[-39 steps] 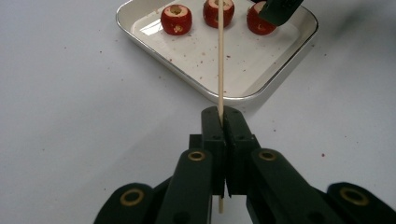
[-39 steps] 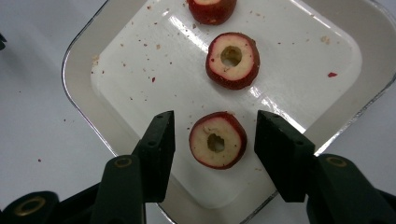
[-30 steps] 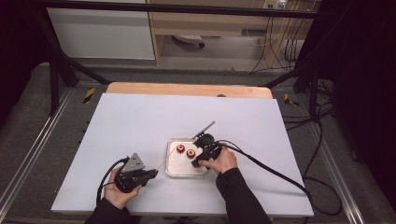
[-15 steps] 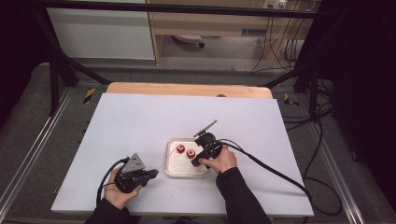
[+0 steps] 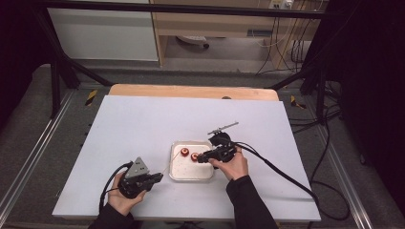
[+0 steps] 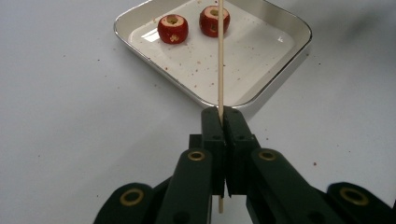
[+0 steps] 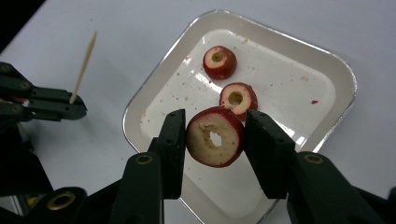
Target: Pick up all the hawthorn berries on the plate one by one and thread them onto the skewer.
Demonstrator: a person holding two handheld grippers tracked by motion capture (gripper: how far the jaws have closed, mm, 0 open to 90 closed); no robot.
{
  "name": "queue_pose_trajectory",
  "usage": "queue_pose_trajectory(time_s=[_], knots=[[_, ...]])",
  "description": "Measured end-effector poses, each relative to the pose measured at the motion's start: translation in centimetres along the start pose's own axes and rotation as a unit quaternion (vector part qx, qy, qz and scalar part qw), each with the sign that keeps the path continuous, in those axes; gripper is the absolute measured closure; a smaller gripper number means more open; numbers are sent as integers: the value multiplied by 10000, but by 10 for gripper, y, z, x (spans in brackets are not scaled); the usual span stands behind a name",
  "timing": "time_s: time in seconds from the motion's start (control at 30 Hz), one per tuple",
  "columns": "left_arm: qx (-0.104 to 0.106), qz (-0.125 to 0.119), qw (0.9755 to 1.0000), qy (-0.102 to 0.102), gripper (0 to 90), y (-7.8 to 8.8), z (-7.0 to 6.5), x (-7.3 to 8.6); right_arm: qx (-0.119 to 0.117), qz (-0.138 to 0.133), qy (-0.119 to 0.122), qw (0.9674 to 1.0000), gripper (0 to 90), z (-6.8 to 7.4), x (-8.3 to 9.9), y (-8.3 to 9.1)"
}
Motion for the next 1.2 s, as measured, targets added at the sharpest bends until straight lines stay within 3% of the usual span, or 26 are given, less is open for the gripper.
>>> queue_pose_trajectory(time_s=[0.2,0.4,0.73,0.8,0.9,0.93,1.2], knots=[[-62,-16,10000,41,883,-2,-3,-1,-336,-628,-215,9972,600,-3,-2,6],[-160,-42,9998,140,883,-3,-5,-2,-696,-1290,-461,9881,601,-5,-4,14],[-203,-151,9991,342,883,-13,-17,-12,-1069,-2121,-706,9688,600,-6,-8,19],[-230,-157,9987,420,883,-16,-20,-13,-1140,-2285,-788,9636,601,-5,-9,20],[-270,-131,9981,529,883,-19,-23,-15,-1184,-2479,-836,9579,601,-5,-11,23],[-287,-34,9974,659,883,-18,-25,-14,-1207,-2562,-828,9555,601,-4,-13,23],[-180,-233,9970,719,883,-29,-34,-28,-1264,-3094,-952,9377,601,-2,-20,26]])
Point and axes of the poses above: each handheld gripper's, and its own axes: y roughly backward along the jaws, x roughly out of its underside, z roughly to its left, the point moved 7 cm from there along -y, roughly forward along the jaws, and after that the axes turned 7 degrees about -y, right-handed, at the moved point
